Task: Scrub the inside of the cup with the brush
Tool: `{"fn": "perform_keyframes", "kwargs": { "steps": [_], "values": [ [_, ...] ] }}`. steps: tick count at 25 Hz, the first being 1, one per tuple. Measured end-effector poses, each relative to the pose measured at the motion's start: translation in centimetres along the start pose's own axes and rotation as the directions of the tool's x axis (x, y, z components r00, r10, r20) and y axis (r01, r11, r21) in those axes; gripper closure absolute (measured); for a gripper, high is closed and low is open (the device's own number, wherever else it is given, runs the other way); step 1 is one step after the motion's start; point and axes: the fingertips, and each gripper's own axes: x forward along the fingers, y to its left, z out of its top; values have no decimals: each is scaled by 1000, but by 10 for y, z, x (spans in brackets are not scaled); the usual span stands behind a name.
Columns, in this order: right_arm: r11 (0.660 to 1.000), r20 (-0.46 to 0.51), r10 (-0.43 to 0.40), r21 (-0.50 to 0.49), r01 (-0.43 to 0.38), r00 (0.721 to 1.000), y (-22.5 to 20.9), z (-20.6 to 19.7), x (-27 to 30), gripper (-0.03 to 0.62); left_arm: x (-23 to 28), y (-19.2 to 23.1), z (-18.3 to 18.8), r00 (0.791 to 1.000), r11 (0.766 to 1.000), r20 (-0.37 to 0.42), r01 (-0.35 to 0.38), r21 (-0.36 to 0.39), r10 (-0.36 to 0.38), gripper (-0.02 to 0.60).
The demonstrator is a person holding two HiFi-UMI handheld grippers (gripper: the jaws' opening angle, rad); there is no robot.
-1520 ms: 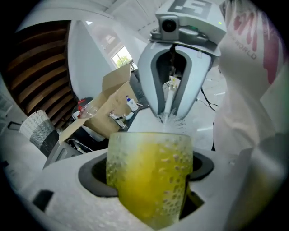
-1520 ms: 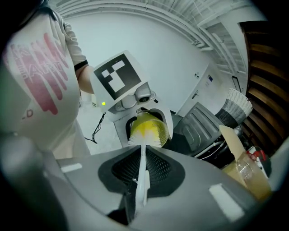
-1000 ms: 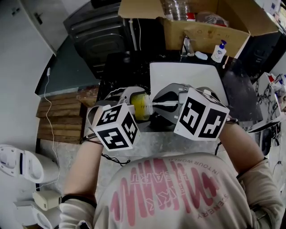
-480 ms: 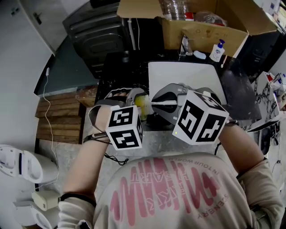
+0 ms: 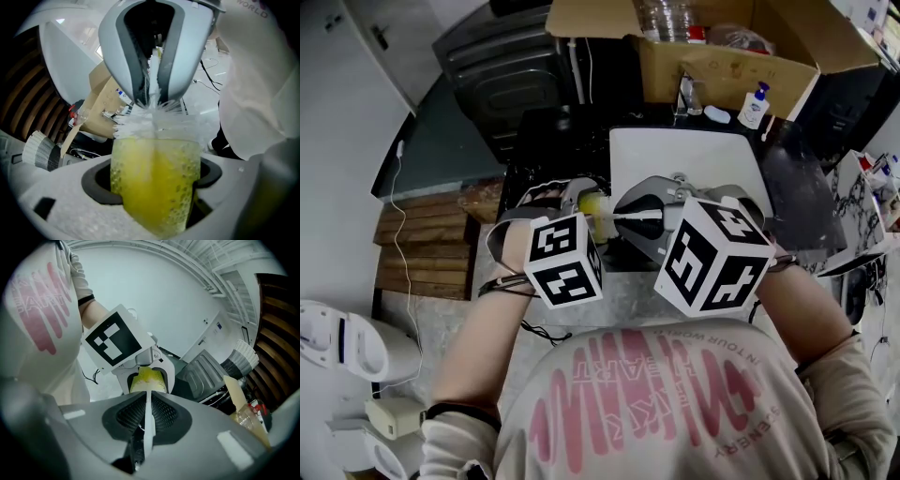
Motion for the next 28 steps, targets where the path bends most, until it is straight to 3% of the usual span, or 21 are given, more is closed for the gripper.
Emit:
{"fn": "perform_keyframes", "kwargs": {
  "steps": [9,21,24,28],
  "values": [
    [1000,-3,-2,-4,2,1000,2,0,2,549,-1,17,3,995,989,53,-82,-127,89,173],
    [1000,8,-18,-1,18,1000,1,3,1,549,-8,26,4,985,974,100,-119,-193,140,172],
    [1000,11,-20,3,20,1000,0,4,0,549,-10,26,9,979,969,148,-108,-223,143,172],
    [1000,24,-10,27,9,1000,1,2,1,548,-15,28,14,965,947,233,-44,-319,123,170]
  ]
}}
